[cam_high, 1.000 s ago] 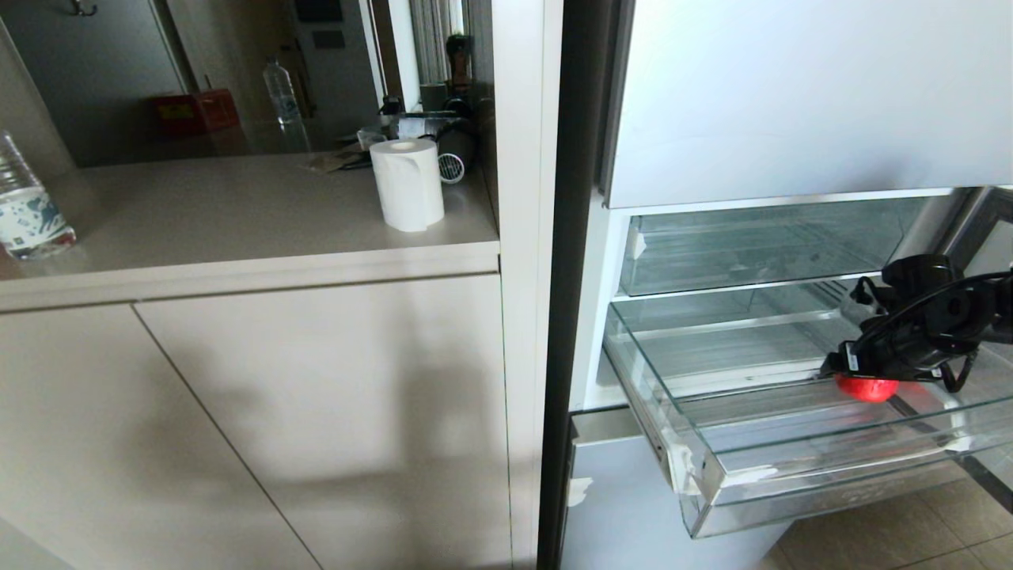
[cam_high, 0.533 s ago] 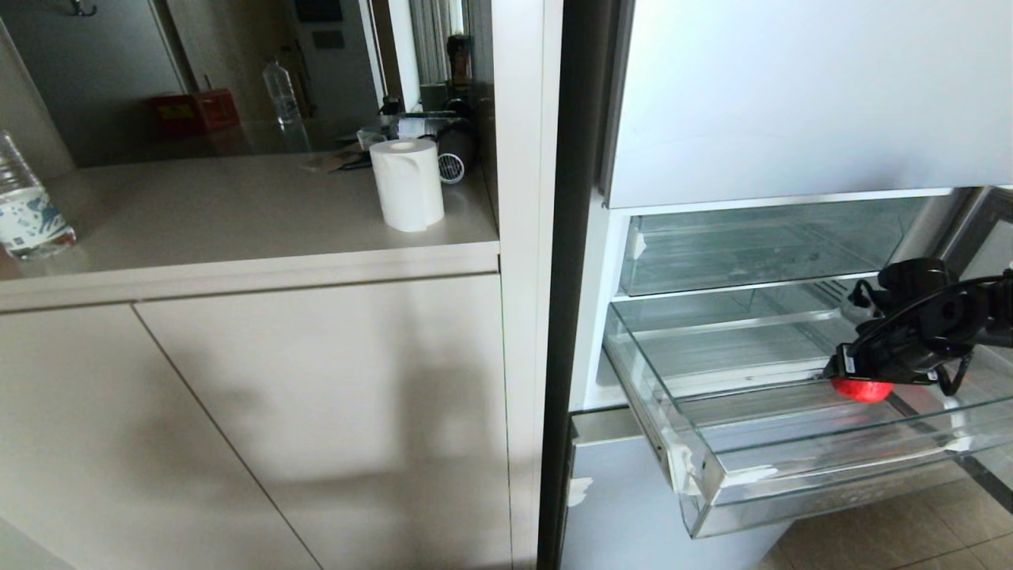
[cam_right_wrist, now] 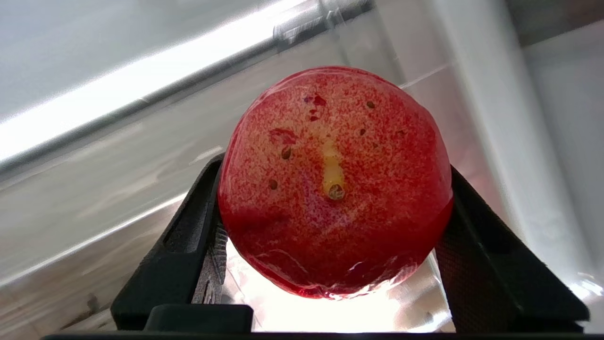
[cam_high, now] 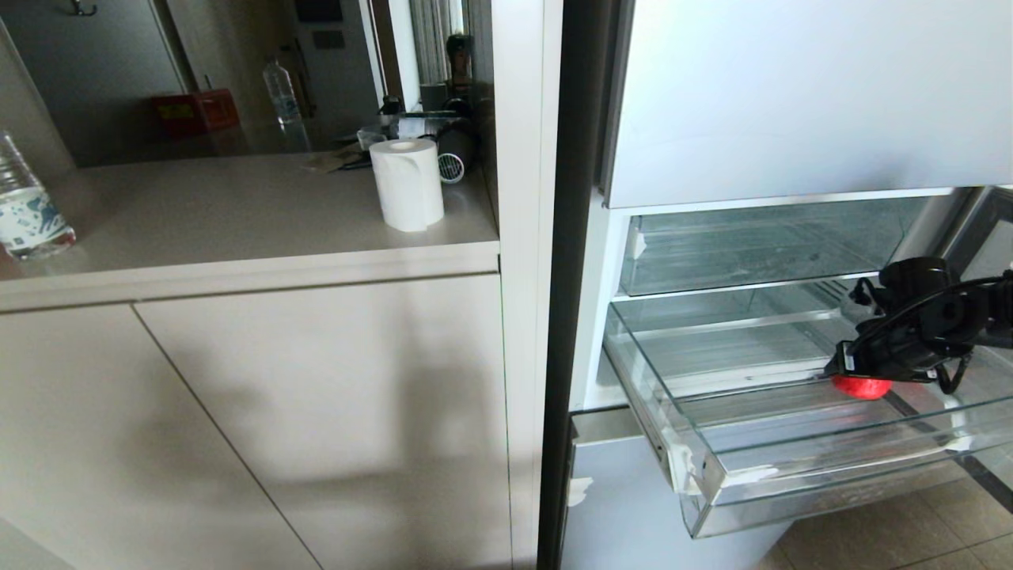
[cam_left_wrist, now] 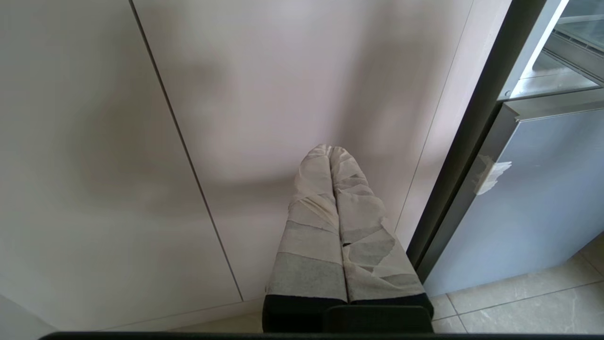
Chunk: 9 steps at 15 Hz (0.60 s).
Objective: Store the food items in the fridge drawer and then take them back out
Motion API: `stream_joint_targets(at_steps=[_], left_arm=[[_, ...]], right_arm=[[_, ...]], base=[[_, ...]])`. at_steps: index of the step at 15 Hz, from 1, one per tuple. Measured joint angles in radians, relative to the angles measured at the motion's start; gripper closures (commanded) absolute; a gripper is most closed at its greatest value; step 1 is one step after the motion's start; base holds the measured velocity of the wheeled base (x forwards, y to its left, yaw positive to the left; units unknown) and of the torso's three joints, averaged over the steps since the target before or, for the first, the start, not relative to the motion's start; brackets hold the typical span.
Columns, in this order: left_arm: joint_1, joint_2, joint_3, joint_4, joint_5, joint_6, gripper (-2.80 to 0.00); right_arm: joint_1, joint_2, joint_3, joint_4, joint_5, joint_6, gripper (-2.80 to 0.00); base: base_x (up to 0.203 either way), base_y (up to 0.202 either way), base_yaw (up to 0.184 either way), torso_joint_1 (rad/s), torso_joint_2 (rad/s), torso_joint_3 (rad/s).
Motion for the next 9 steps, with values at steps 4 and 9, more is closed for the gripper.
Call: stream_joint_targets(at_steps=[4, 9], left_arm=[[0.000, 0.000, 0.000, 0.000, 0.000, 0.000, 0.00], [0.000, 0.000, 0.000, 0.000, 0.000, 0.000, 0.00]], right_arm=[[-0.002, -0.150, 0.059, -0.001, 0.000, 0.033, 0.00], [-0.005, -0.425, 0.239, -0.012, -0.001, 0.042, 0.00]], base=[[0.000, 0.000, 0.000, 0.000, 0.00, 0.000], [0.000, 0.000, 0.000, 0.000, 0.00, 0.000]])
